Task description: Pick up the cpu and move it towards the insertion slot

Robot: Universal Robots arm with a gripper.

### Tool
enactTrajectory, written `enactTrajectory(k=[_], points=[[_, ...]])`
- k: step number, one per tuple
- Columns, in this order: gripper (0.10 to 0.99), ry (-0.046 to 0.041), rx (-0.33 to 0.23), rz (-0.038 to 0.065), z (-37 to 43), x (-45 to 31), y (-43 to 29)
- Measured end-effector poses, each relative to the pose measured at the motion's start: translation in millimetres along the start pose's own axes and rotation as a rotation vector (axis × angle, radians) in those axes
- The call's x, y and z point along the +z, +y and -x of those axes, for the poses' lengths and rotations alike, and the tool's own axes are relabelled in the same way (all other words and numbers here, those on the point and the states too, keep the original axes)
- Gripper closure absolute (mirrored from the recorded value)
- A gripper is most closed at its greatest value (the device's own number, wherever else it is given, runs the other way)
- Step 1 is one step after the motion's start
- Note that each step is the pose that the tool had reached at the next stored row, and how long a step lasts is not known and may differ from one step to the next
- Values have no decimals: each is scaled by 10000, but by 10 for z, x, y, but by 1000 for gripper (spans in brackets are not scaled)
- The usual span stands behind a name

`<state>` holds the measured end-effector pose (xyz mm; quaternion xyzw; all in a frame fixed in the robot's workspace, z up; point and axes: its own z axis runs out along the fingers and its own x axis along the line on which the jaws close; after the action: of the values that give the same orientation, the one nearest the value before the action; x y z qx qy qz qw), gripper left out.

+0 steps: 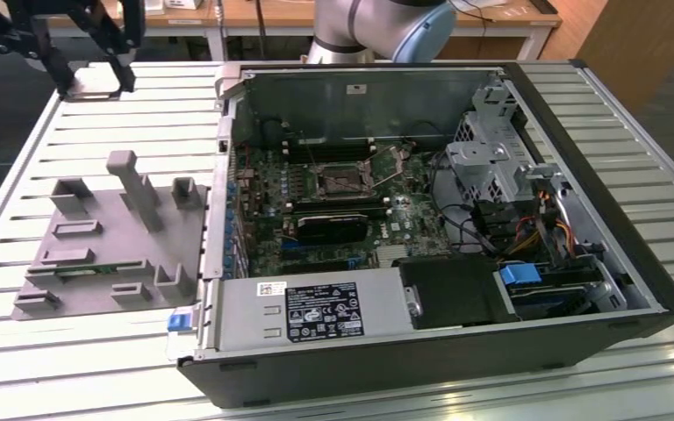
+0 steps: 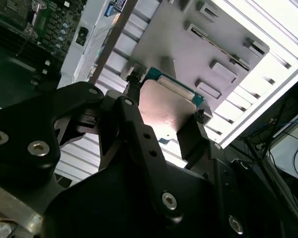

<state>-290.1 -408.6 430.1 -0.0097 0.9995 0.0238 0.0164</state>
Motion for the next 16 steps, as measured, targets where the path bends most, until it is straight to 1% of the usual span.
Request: enactTrajectory(k=[9, 14, 16], points=[[545, 21, 0, 1, 288, 9, -6], [545, 40, 1, 1, 482, 16, -10], [545, 50, 0, 1, 577, 19, -12]])
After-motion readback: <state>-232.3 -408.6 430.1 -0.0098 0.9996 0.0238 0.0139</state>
